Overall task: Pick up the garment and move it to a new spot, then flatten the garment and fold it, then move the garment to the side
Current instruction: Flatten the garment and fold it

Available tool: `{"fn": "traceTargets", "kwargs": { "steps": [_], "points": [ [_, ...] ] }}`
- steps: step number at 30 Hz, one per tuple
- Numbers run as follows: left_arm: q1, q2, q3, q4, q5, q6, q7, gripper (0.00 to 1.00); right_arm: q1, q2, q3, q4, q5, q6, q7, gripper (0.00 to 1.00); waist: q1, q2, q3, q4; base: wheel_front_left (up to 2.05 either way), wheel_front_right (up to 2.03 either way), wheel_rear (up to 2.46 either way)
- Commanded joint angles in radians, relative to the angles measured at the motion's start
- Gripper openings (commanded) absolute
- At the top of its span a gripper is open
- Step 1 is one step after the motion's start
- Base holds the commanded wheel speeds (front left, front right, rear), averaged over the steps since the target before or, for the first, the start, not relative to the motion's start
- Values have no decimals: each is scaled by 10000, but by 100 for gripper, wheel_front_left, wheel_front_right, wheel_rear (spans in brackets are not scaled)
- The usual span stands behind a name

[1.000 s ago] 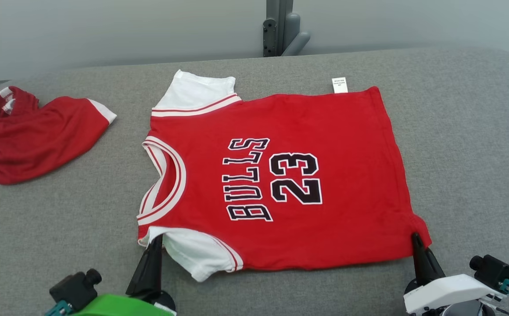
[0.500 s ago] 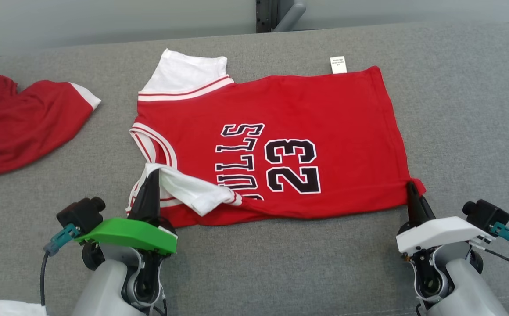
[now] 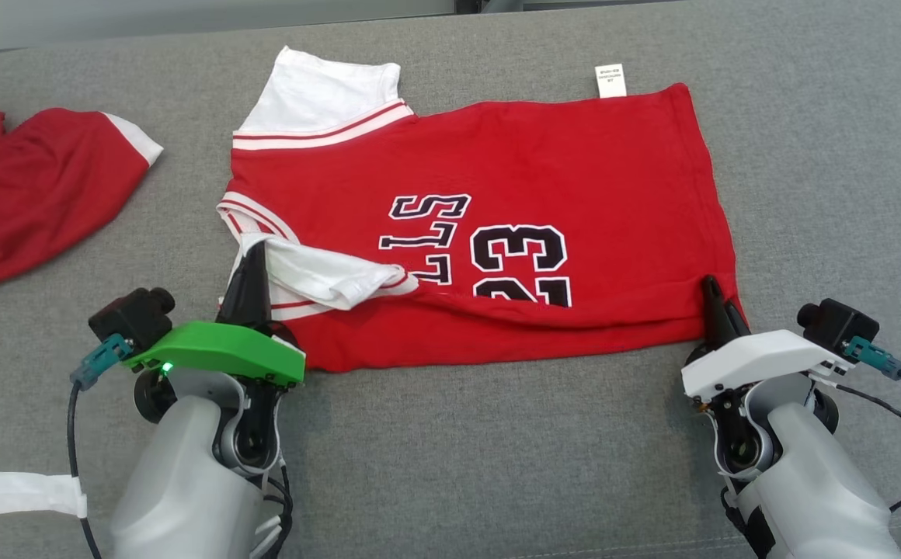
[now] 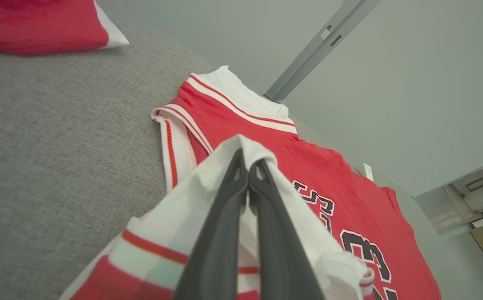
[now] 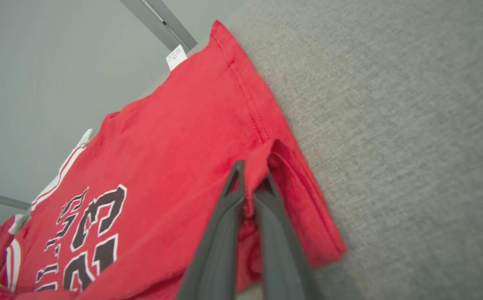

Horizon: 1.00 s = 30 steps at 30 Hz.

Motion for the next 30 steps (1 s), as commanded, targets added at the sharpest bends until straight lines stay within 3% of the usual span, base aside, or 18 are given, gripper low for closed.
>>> {"fn": "traceTargets", "kwargs": {
  "steps": [1, 8, 9, 10, 11, 12, 13, 20, 27, 30],
  "points": [
    [-207, -23, 131, 27, 214, -65, -45, 0, -160, 7, 34, 76, 1, -1, -45, 0, 0, 69, 41, -5, 0, 0, 0],
    [-452, -113, 267, 196, 463, -61, -48, 0, -505, 46, -127, 306, -124, -1, -64, 0, 0, 69, 158, -72, 0, 0, 0],
    [-472, -134, 140, 259, 480, -63, -44, 0, -573, 67, -192, 314, -140, -1, -65, 38, 0, 69, 174, -85, 0, 0, 0],
    [-510, -147, 108, 275, 479, -64, -40, 14, -641, 86, -241, 257, -173, -1, -64, 92, 0, 69, 189, -92, 0, 0, 0],
    [-567, -139, 141, 257, 493, -65, -40, 44, -691, 108, -277, 157, -179, -1, -64, 100, 0, 69, 207, -100, 0, 0, 0],
    [-608, -140, 206, 183, 483, -66, -40, 93, -709, 133, -311, 39, -157, -1, -65, 100, 0, 69, 226, -107, 0, 0, 0],
    [-611, -150, 285, 107, 457, -66, -40, 100, -698, 148, -345, -59, -145, -1, -65, 100, 0, 69, 237, -110, 0, 0, 0],
    [-253, -184, 546, -543, 532, -68, -40, 100, -585, 206, -526, -1007, -321, -1, -61, 100, 0, 69, 213, -106, 0, 0, 0],
    [480, -184, 527, -1504, 595, -68, -40, 100, -196, 208, -1049, -2165, -1530, -1, -62, 100, 0, 69, 34, -41, 0, 0, 0],
    [986, 86, 591, -1826, 737, -63, -40, 100, 172, 210, -1208, -2724, -2214, -1, -62, 100, 0, 69, -103, -9, 0, 0, 0]
  ]
}}
